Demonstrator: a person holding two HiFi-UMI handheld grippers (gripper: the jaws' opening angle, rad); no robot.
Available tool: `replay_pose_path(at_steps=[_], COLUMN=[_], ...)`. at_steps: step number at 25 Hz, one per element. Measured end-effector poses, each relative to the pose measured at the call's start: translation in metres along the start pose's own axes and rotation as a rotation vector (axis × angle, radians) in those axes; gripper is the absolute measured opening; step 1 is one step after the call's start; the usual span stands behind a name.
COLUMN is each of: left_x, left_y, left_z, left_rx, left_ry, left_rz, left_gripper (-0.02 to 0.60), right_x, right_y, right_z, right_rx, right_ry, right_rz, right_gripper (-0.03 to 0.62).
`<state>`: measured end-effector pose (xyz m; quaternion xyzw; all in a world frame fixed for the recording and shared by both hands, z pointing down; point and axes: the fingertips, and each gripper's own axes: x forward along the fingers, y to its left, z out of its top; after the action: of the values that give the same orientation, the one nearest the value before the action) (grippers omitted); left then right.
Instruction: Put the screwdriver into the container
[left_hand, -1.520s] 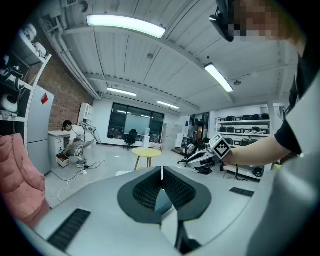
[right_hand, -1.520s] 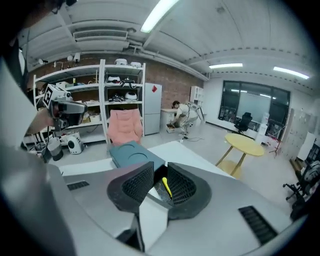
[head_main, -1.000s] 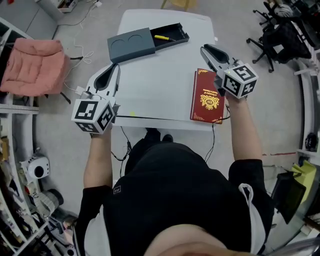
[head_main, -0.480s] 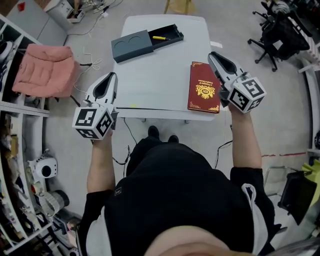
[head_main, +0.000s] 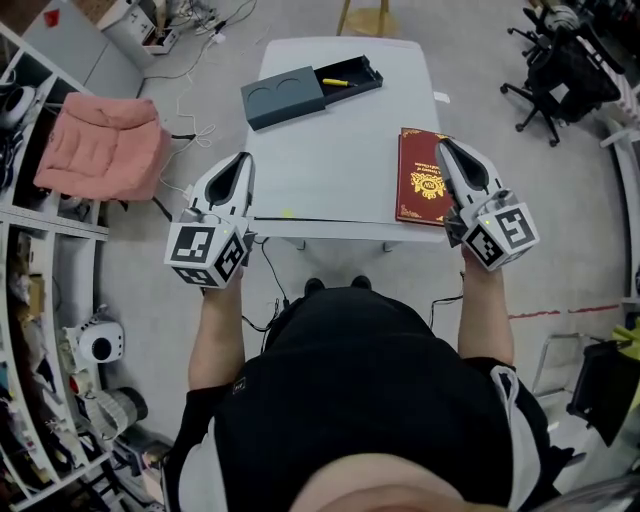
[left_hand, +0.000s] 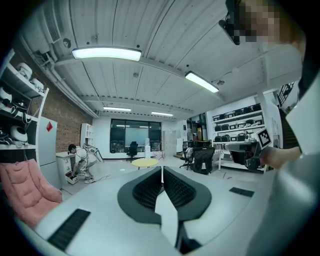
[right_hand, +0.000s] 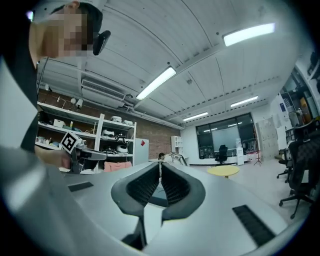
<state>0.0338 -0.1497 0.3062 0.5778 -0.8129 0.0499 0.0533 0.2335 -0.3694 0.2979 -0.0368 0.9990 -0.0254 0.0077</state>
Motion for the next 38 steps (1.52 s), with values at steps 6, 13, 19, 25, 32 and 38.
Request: replay_pose_path(at_steps=[6, 13, 19, 25, 32, 38], left_x=[-0.008, -0.001, 0.007, 0.010, 0.011, 0.014], left_y=[0.027, 0.053, 0.060, 0.054, 0.054, 0.053], left_z=[0.004, 0.005, 0.006, 0.001, -0.007, -0.006], left_rx=[0.009, -0.004, -0.010, 0.002, -0.016, -0.013], left_ry=[-0.035, -0.046, -0.052, -0.043, -0.030, -0.033], left_rz=[-0.003, 0.001, 0.003, 0.000, -0.003, -0.007], left_gripper=[0.025, 0.025, 0.025, 0.025, 0.025, 0.025], right_x=[0.008, 0.025, 0.033, 0.040, 0.037, 0.034], right_y=[0.011, 0.016, 0.020, 0.026, 0.025, 0.020], right_z=[0.005, 0.018, 0.016, 0.012, 0.010, 0.009], right_rx=[0.011, 0.003, 0.009, 0.002, 0.009, 0.017], right_ry=[-0.056, -0.094, -0.093, -0.070, -0.073, -0.054], right_rz=[-0.030, -0.062, -0.071, -0.066, -0.066, -0.101], right_gripper=[0.031, 0.029, 0.029, 0.029, 0.029, 0.029])
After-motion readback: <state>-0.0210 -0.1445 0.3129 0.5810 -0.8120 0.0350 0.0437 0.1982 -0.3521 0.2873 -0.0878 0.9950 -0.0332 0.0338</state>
